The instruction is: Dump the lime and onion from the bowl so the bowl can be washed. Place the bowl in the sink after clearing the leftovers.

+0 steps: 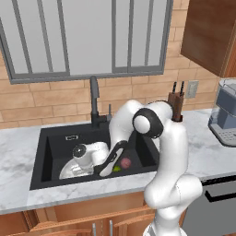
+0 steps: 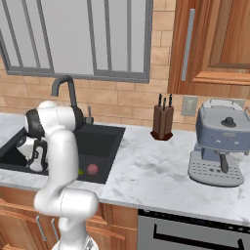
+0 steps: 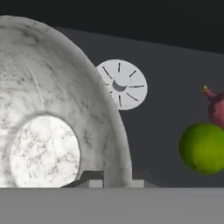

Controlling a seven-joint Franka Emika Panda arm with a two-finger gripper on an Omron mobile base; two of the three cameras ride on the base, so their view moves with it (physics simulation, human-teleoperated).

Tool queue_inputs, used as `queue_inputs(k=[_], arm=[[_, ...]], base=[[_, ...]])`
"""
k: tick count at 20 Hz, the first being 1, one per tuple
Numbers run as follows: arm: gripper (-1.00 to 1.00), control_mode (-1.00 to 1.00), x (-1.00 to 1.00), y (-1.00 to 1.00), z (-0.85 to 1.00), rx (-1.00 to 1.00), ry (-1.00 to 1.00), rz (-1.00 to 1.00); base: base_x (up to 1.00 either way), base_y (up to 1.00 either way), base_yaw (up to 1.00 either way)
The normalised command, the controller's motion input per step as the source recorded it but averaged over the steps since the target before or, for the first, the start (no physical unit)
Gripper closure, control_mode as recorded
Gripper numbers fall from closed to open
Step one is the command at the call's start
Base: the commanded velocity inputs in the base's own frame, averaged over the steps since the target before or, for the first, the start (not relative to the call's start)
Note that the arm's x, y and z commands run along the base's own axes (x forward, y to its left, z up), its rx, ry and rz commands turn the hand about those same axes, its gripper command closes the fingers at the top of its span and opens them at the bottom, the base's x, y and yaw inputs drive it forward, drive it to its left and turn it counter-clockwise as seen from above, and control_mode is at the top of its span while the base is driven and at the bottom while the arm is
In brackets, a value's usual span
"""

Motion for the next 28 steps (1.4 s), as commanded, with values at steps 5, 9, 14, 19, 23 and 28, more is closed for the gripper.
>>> queue_inputs(k=[5,9,14,19,23,28], arm=[[1.00,-1.00,0.29,0.00,-0.32,-0.07,0.00,0.00],[-1.00,-1.00,0.11,-0.01,-0.05,-0.01,0.00,-0.01],[-1.00,-1.00,0.01,0.00,0.34,0.00,0.00,-0.09],[-1.00,-1.00,0.03,0.00,1.00,0.00,0.00,-0.14],[-1.00,-1.00,-0.04,0.00,1.00,0.00,-0.06,-0.10],[-1.00,-1.00,-0.43,0.00,1.00,0.00,-0.15,-0.05]], base=[[0.00,0.00,0.00],[0.00,0.00,0.00],[0.00,0.00,0.00],[0.00,0.00,0.00],[0.00,0.00,0.00],[0.00,0.00,0.00]])
